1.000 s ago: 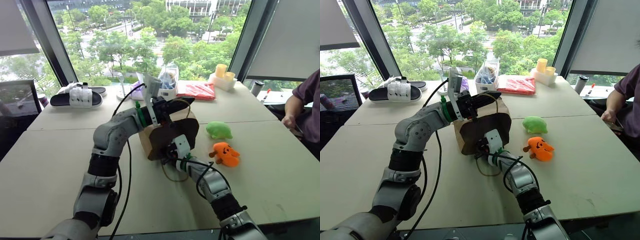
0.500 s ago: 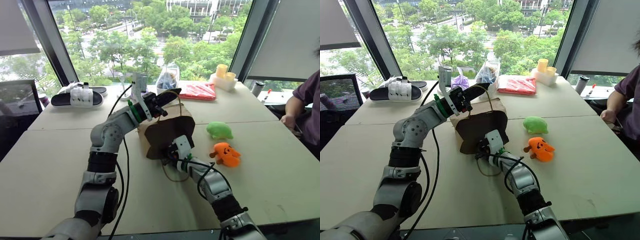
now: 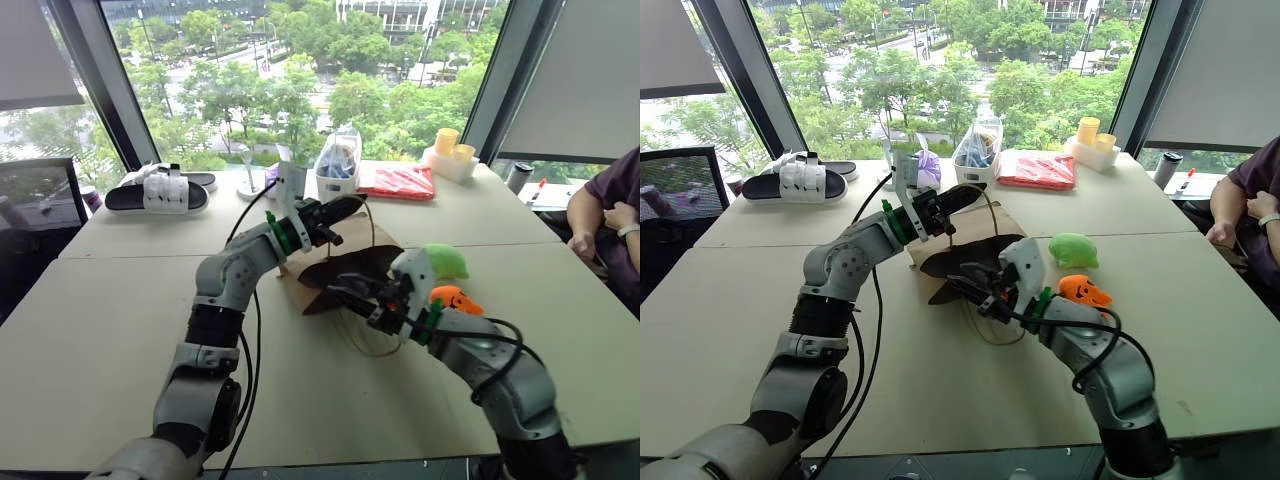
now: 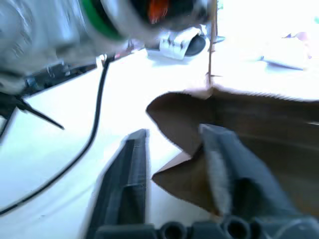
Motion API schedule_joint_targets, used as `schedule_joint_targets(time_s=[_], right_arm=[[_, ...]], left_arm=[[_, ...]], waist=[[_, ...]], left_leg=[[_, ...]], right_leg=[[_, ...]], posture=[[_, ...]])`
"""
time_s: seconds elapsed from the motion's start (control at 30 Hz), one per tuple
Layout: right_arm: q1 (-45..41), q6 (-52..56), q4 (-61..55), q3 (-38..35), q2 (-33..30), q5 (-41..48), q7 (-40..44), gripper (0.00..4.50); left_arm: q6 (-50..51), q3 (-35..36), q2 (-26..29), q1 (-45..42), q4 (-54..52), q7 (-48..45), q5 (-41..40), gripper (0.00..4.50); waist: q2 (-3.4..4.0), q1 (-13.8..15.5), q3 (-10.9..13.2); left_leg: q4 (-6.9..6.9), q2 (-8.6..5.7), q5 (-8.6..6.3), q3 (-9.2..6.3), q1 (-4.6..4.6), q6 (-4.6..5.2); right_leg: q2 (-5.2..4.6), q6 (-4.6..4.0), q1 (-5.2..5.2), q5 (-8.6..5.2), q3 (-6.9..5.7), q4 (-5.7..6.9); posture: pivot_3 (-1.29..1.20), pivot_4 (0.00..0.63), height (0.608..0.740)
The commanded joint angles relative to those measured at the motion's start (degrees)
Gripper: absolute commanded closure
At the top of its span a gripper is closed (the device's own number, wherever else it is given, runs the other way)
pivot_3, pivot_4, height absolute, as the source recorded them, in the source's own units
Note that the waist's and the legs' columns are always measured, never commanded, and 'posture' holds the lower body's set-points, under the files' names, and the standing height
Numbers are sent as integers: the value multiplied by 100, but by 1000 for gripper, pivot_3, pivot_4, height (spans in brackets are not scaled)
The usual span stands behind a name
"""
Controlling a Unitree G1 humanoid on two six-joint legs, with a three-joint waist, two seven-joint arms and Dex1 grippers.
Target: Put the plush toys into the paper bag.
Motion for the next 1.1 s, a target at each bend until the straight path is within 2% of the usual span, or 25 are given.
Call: schedule_joint_targets(time_s=[0.03,0.07,0.1,0.2,0.33,0.43,0.53,0.63,0.8,0.87,0.9,1.0,1.1], right_arm=[[27,426,-413,-1138,-208,809,-362,806],[47,432,-338,-1390,-270,843,-484,203],[77,397,-226,-1598,-338,802,-597,93],[258,229,267,-1855,-670,409,-791,93],[440,-11,1467,-1473,-1197,-568,-1082,93],[352,-145,2192,-964,-1229,-1043,-1145,93],[206,-140,2833,-759,-1073,-1206,-1175,93],[115,-284,3131,-722,-957,-1279,-1150,850],[65,-392,3163,-703,-1018,-1388,-1065,3303],[94,-415,3091,-709,-1066,-1404,-989,4185],[109,-427,3049,-722,-1084,-1409,-966,4478],[118,-445,2243,-1060,-1315,-939,-462,4478],[216,309,1070,-1180,-1640,141,297,4478]], left_arm=[[-125,-49,-4,-37,-80,-111,37,4500],[-129,-49,-9,-35,-73,-122,41,4500],[-127,-47,-14,-35,-69,-131,39,4500],[-135,-77,-37,-19,-81,-169,57,4500],[-167,-167,-68,31,-127,-252,119,4500],[-189,-199,-76,56,-171,-246,143,4500],[-231,-240,-49,104,-271,-233,184,4500],[-226,-231,-36,141,-350,-208,200,4500],[-205,-147,-22,155,-419,-108,167,4500],[-211,-123,-28,138,-396,-78,160,4500],[-212,-120,-28,131,-386,-73,158,4500],[-212,-91,-14,77,-319,-65,143,4500],[-203,-10,-4,-31,-174,-73,93,4500]], waist=[[-1,4,0],[-1,3,1],[-1,5,1],[-1,5,1],[-4,9,0],[-4,-34,0],[-3,-46,-1],[-3,-14,-1],[-4,-9,-1],[-4,-17,-1],[-4,-17,-1],[-1,-11,1],[1,-11,2]], left_leg=[[0,0,0,0,0,0],[1,0,0,1,0,1],[1,0,-1,2,0,1],[1,0,-1,4,0,2],[5,-3,-1,9,1,4],[1,-1,-1,12,3,4],[-2,2,0,17,5,3],[1,2,2,17,5,0],[7,1,1,16,6,1],[7,1,1,16,6,1],[7,1,1,16,7,2],[5,1,1,16,5,1],[5,1,1,16,0,0]], right_leg=[[0,0,0,0,0,0],[0,0,1,0,0,0],[0,0,1,0,0,0],[0,0,1,0,0,0],[-2,0,7,0,0,-2],[-3,-1,1,0,1,1],[-2,-1,0,0,2,2],[-2,-1,2,0,2,2],[-3,0,10,0,2,-2],[-3,0,10,0,2,-2],[-3,0,10,0,2,-2],[-3,0,8,0,2,-2],[-3,0,3,0,2,-3]], posture=[[0,150,740],[0,150,740],[0,150,740],[0,150,740],[0,150,740],[0,150,740],[0,150,740],[0,150,740],[0,150,740],[0,150,740],[0,150,740],[0,150,740],[0,150,740]])
